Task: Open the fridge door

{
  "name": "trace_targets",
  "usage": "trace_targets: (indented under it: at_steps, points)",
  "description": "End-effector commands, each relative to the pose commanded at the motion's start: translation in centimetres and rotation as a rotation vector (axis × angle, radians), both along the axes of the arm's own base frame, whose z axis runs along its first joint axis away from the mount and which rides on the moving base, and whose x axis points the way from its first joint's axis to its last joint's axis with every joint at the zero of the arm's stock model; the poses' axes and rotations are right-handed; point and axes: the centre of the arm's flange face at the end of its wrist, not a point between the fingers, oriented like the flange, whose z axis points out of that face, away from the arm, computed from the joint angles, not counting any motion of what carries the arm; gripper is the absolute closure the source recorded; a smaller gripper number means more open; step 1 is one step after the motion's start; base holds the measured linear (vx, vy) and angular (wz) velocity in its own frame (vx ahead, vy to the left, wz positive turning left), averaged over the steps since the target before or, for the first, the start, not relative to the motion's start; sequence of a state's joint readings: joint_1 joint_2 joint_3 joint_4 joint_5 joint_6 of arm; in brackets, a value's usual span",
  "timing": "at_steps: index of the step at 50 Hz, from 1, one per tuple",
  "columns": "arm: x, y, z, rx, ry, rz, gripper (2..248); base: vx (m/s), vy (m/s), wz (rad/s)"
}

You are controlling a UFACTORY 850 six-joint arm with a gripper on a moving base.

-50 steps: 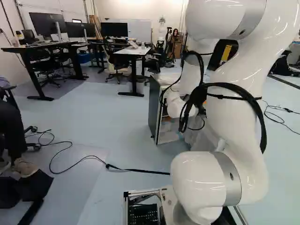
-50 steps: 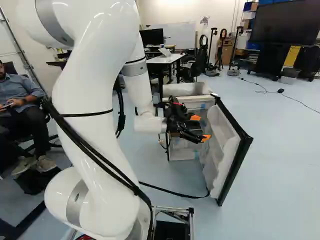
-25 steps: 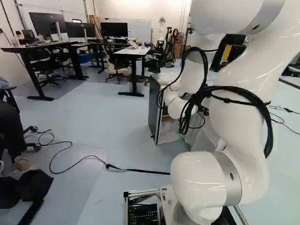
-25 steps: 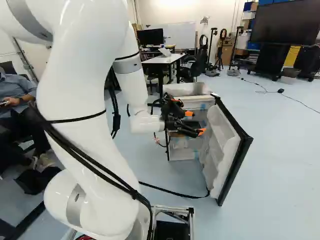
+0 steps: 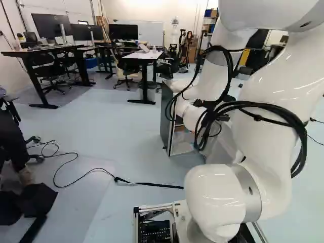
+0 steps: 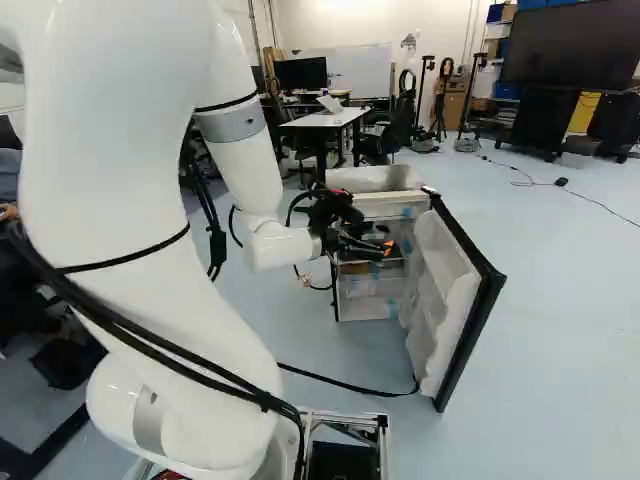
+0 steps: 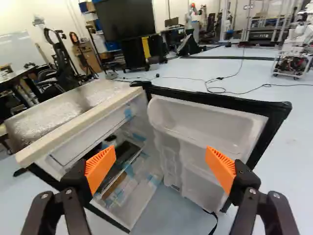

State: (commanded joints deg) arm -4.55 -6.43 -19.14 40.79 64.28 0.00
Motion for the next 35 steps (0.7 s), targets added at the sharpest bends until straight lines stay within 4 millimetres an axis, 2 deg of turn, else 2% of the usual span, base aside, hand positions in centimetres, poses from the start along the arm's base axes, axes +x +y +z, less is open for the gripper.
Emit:
trace_targets:
  at_steps: [35]
  points:
    - [-3.3, 4.4, 1.8, -0.029, 0.040, 0.416, 3, 0.000, 0.000, 0.000]
